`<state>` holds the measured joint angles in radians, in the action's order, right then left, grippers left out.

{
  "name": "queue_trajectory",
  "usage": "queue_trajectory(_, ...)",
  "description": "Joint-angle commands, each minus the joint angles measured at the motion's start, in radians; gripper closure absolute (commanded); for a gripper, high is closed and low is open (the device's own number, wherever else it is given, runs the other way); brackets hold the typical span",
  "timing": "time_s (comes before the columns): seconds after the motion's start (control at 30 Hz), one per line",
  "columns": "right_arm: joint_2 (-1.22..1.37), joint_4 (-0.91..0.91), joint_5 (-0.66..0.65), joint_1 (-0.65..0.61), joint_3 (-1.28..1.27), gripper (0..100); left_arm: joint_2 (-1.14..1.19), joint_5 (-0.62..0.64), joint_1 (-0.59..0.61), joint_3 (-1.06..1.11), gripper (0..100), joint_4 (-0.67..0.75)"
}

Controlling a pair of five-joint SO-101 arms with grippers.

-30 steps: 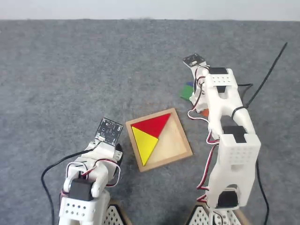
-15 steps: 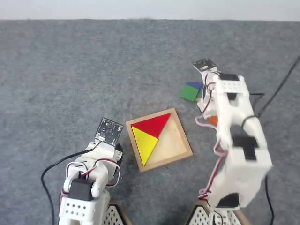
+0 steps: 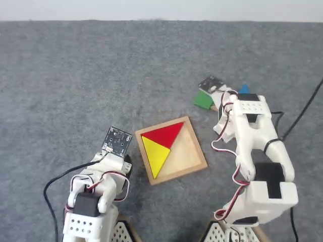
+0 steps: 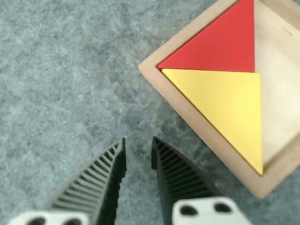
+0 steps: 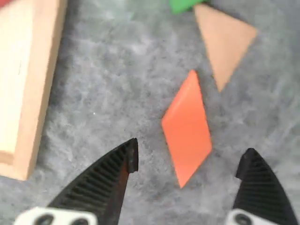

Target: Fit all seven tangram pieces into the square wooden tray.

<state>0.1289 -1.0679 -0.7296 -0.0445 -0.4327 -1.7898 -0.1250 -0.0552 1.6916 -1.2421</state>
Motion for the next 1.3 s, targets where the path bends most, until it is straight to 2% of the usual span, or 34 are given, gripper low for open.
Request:
queue_trajectory(0.0,0.015,0.027,-0.057,0.015,0.048,65.6,-0.002,0.006,-0.002,-0.007,91,-0.005)
queue_trajectory(0.2,0.125,0.022,-0.103,0.018,0.107,66.5,-0.002,0.006,-0.002,-0.007,91,-0.005)
queue_trajectory(0.3,0.174,0.022,-0.098,0.042,0.130,76.9,-0.002,0.006,-0.002,-0.007,91,-0.005)
queue_trajectory(0.47,0.188,0.021,0.046,0.091,0.169,93.5,-0.002,0.006,-0.002,-0.007,91,-0.005)
queue_trajectory(0.67,0.170,-0.039,0.183,0.108,0.235,96.5,-0.002,0.006,-0.002,-0.007,91,-0.005)
queue_trajectory(0.8,0.035,-0.133,0.250,0.067,0.273,96.5,-0.002,0.006,-0.002,-0.007,91,-0.005)
queue_trajectory(0.93,-0.217,-0.165,0.310,-0.018,0.164,96.5,-0.002,0.006,-0.002,-0.007,91,-0.005)
queue_trajectory(1.13,-0.618,-0.048,0.376,-0.182,-0.180,96.5,-0.002,0.006,-0.002,-0.007,91,-0.005)
queue_trajectory(1.27,-0.737,-0.022,0.377,-0.266,-0.299,96.5,-0.002,0.006,-0.002,-0.007,91,-0.005)
